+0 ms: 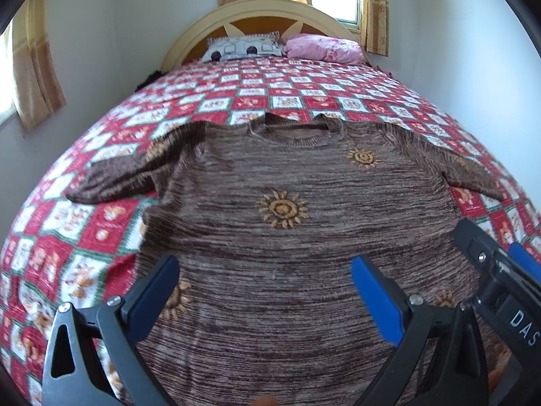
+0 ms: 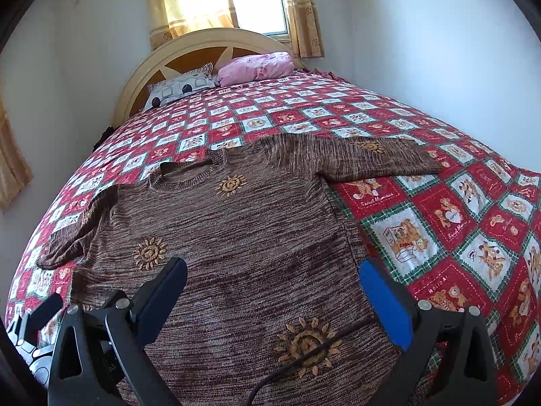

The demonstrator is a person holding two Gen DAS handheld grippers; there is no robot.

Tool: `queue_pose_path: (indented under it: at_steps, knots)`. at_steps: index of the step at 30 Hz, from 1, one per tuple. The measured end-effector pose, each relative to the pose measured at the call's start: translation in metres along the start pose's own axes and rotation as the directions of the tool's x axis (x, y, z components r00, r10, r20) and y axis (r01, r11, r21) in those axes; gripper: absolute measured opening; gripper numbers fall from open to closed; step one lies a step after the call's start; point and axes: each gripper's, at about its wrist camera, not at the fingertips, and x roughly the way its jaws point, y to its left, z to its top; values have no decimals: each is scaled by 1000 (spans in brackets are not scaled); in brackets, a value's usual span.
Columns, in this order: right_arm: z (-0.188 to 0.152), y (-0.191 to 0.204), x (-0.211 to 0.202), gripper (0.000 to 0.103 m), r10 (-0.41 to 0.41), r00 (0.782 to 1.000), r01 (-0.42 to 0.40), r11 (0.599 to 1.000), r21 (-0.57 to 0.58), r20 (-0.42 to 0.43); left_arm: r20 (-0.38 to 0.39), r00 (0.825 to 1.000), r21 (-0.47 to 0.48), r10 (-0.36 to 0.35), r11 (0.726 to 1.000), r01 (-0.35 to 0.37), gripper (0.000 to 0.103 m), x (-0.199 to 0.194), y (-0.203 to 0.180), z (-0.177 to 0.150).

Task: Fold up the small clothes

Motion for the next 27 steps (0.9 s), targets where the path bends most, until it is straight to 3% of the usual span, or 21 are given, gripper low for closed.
queue_pose_path:
  at_steps: [8, 13, 15, 18, 20, 24, 27]
  knots:
    - [11, -18, 10, 102, 54, 999, -54, 998, 28, -8, -25, 997, -16, -67, 998, 67, 103, 7, 4, 0]
    - [48, -80, 35, 102, 95, 995, -91, 988, 128, -25, -16, 988, -57, -153, 987, 152, 103, 10, 21, 14]
    - [68, -115, 51, 101, 67, 998, -63, 984, 169, -16, -2, 978, -89, -207, 974, 206, 103, 15, 27, 20]
    - [99, -176, 78, 80, -38, 999, 38, 971, 235, -4, -29, 968, -115, -251, 962, 246, 103, 30, 26, 25]
    - [112, -210, 99, 71, -92, 995, 97, 955, 280, -30, -47, 973, -84, -226, 971, 222, 103, 40, 21, 28]
    - [126, -258, 142, 71, -115, 987, 145, 930, 338, -108, 3, 996, 14, -89, 996, 89, 103, 54, 12, 37]
    - [126, -278, 164, 71, -123, 981, 172, 906, 388, -148, -17, 994, -24, -111, 994, 111, 103, 64, 16, 41]
